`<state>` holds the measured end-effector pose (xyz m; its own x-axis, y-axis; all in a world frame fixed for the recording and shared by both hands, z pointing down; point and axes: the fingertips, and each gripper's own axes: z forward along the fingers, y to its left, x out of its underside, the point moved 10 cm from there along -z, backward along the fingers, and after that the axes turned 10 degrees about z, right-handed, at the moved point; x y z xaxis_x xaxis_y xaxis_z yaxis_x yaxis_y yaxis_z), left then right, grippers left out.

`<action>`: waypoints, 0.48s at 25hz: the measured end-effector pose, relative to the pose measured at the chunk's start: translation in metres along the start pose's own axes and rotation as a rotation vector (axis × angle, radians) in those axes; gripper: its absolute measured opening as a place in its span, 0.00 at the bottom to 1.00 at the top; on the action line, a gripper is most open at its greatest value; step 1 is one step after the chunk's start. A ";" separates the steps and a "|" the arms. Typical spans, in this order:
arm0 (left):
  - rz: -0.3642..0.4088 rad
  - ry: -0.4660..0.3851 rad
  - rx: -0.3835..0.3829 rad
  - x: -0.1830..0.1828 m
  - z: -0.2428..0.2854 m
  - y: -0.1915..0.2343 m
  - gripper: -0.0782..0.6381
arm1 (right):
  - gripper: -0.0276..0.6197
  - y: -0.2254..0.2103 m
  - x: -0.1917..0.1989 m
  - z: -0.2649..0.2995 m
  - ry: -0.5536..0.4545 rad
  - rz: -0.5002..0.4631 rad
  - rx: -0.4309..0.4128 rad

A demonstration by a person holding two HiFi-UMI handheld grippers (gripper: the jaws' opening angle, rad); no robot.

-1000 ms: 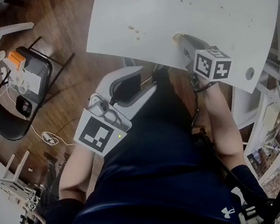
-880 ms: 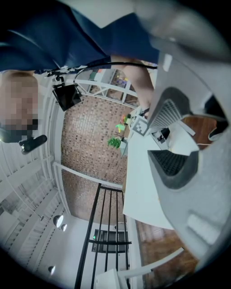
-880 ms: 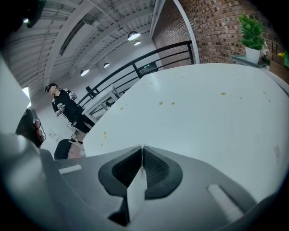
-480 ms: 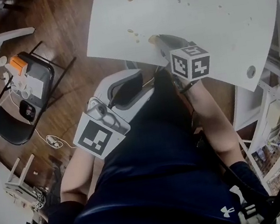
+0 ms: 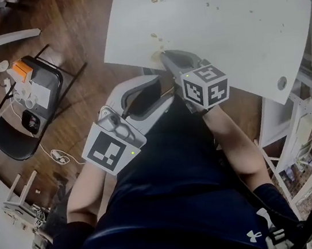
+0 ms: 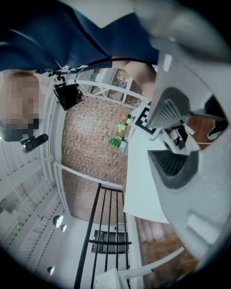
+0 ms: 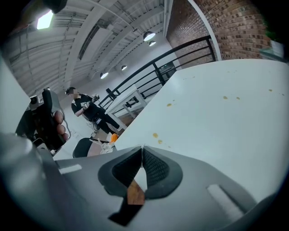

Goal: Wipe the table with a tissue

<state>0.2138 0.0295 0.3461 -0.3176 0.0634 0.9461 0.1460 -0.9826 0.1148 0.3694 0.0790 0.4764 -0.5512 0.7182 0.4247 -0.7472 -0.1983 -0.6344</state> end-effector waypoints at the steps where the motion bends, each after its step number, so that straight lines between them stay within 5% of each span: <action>1: -0.002 -0.001 -0.005 0.001 -0.002 0.001 0.32 | 0.07 -0.003 -0.002 0.001 -0.002 -0.001 0.013; 12: -0.055 -0.009 -0.082 0.016 -0.023 0.008 0.32 | 0.07 -0.027 -0.014 0.015 0.105 -0.118 0.097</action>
<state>0.1885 0.0186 0.3556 -0.3142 0.1192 0.9418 0.0515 -0.9885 0.1423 0.3919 0.0643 0.4973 -0.4198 0.8049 0.4195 -0.8394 -0.1686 -0.5166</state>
